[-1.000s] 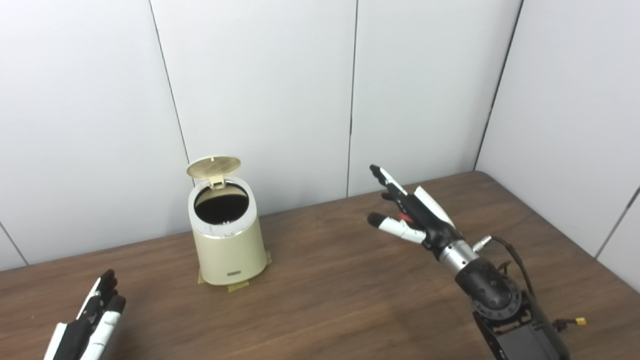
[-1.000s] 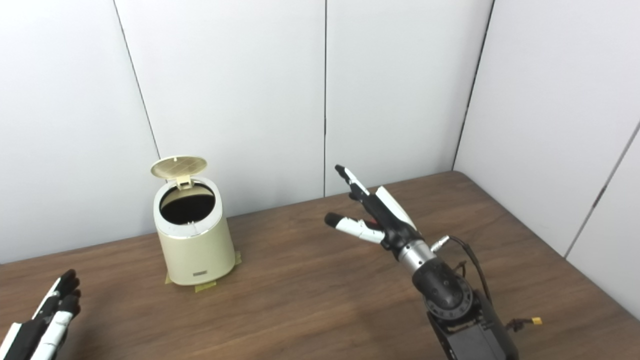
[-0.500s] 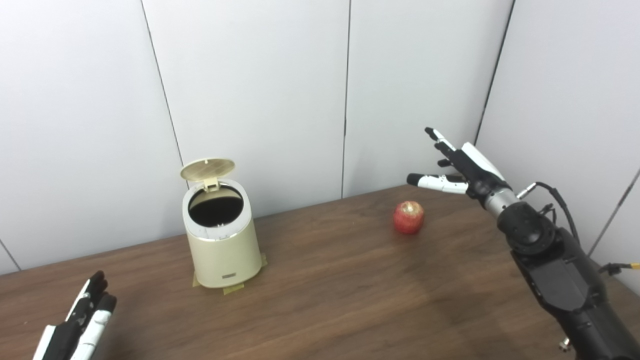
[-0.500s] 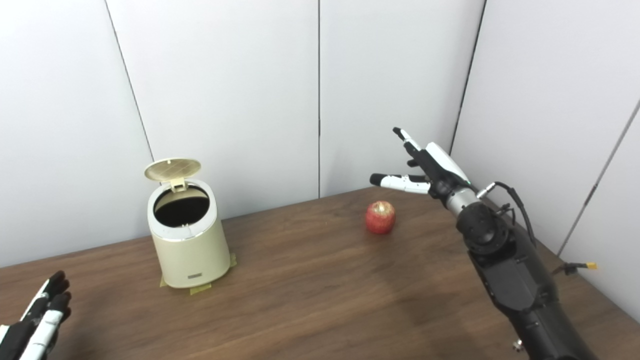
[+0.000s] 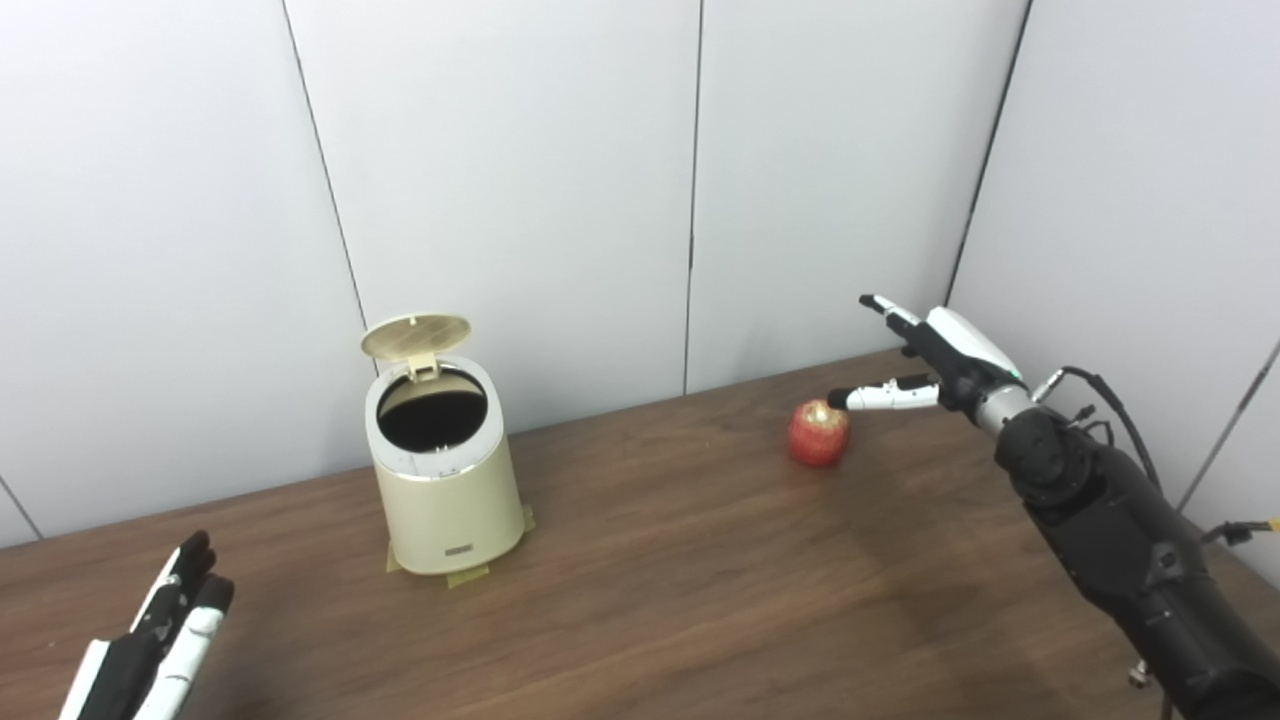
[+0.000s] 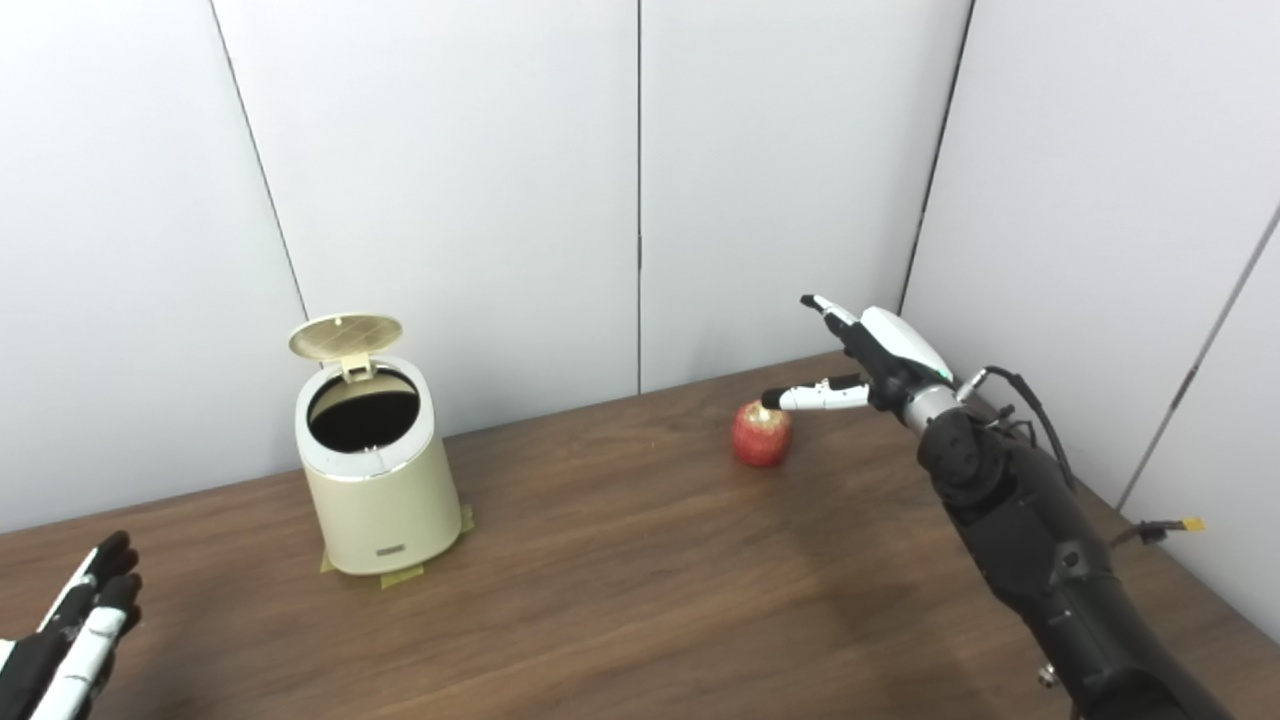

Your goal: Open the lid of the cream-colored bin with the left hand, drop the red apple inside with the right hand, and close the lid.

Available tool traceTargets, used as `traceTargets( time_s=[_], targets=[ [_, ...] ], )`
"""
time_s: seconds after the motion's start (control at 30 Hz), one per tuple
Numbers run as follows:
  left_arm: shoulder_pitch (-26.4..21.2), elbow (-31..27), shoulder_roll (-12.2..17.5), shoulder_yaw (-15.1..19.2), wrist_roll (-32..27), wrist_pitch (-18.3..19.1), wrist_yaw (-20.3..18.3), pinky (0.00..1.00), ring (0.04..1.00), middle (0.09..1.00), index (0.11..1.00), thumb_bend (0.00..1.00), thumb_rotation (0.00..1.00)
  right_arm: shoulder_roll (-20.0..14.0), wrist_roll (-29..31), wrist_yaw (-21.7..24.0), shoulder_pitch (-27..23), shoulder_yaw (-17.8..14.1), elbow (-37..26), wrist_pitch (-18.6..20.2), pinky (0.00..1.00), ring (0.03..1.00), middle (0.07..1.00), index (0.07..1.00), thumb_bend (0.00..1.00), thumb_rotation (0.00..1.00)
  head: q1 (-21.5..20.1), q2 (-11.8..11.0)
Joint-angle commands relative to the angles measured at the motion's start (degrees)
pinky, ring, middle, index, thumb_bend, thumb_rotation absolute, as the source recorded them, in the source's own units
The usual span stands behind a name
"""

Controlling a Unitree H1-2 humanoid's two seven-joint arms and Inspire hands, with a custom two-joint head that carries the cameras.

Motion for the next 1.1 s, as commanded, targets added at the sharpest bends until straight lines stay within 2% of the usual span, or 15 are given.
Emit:
traceTargets(
  time_s=[0.0, 0.1, 0.17, 0.27, 0.33, 0.47, 0.6, 0.7, 0.87, 1.07],
  targets=[
    [-1.92, -2.61, 0.47, 0.05, -0.17, 0.09, 0.37, 1.00, 1.000, 1.000, 1.000, 0.72, 0.75, -1.11, 0.48, 0.48, -3.23, -0.10, 0.60, 0.82, 0.85, 0.946, 0.979, 0.968, 0.89, 0.58, -0.10, 0.00],
    [-1.91, -3.17, 0.22, -0.14, 0.16, 0.31, 0.61, 1.00, 1.000, 1.000, 1.000, 0.71, 0.74, -0.85, 0.61, 1.25, -3.79, 1.05, 3.24, 0.61, 0.86, 0.950, 0.976, 0.964, 0.90, 0.53, 0.44, 0.35],
    [-1.94, -3.63, 0.10, -0.24, 0.15, 0.90, 0.69, 1.00, 1.000, 1.000, 1.000, 0.70, 0.74, -0.71, 0.61, 1.99, -3.99, 1.79, 4.31, 1.09, 0.86, 0.947, 0.968, 0.962, 0.91, 0.56, 0.76, 0.46],
    [-2.00, -4.35, -0.02, -0.19, -0.49, 2.15, 0.55, 1.00, 1.000, 1.000, 1.000, 0.68, 0.72, -0.42, 0.84, 3.44, -3.93, 2.61, 4.67, 2.53, 0.86, 0.946, 0.969, 0.969, 0.87, 0.60, 1.29, 0.53],
    [-1.96, -4.88, -0.14, -0.23, -0.26, 2.65, 0.70, 1.00, 1.000, 1.000, 1.000, 0.68, 0.71, 0.01, 1.13, 3.46, -3.99, 2.86, 5.39, 2.59, 0.84, 0.937, 0.966, 0.970, 0.82, 0.60, 1.58, 0.57],
    [-1.83, -4.89, 0.12, -0.47, 0.40, 1.98, 0.69, 1.00, 1.000, 1.000, 1.000, 0.64, 0.71, 0.75, 0.98, 3.51, -4.12, 3.57, 5.68, 3.81, 0.85, 0.946, 0.980, 0.977, 0.79, 0.57, 1.68, 0.61],
    [-1.68, -4.46, 0.66, -0.87, 0.98, 0.73, 0.33, 1.00, 1.000, 1.000, 1.000, 0.60, 0.72, 1.34, 1.06, 3.17, -4.32, 4.00, 6.25, 3.89, 0.82, 0.928, 0.977, 0.977, 0.84, 0.61, 1.97, 0.75],
    [-1.73, -4.11, 0.70, -0.85, 0.81, 0.26, 0.20, 1.00, 1.000, 1.000, 1.000, 0.59, 0.72, 1.81, 1.29, 2.80, -4.28, 4.09, 6.76, 3.52, 0.77, 0.898, 0.976, 0.977, 0.85, 0.60, 2.05, 0.79],
    [-1.76, -3.68, 0.58, -0.83, 0.44, -0.23, 0.03, 1.00, 1.000, 1.000, 1.000, 0.59, 0.71, 3.13, 1.83, 1.69, -4.32, 4.32, 8.31, 2.26, 0.75, 0.880, 0.973, 0.978, 0.88, 0.58, 2.19, 0.82],
    [-1.77, -2.86, 0.66, -1.22, 0.91, -1.35, -0.13, 1.00, 1.000, 1.000, 1.000, 0.57, 0.71, 4.08, 0.18, -0.53, -5.59, 6.39, 11.80, -0.34, 0.80, 0.902, 0.944, 0.957, 0.91, 0.57, 2.66, 1.02]
  ],
)
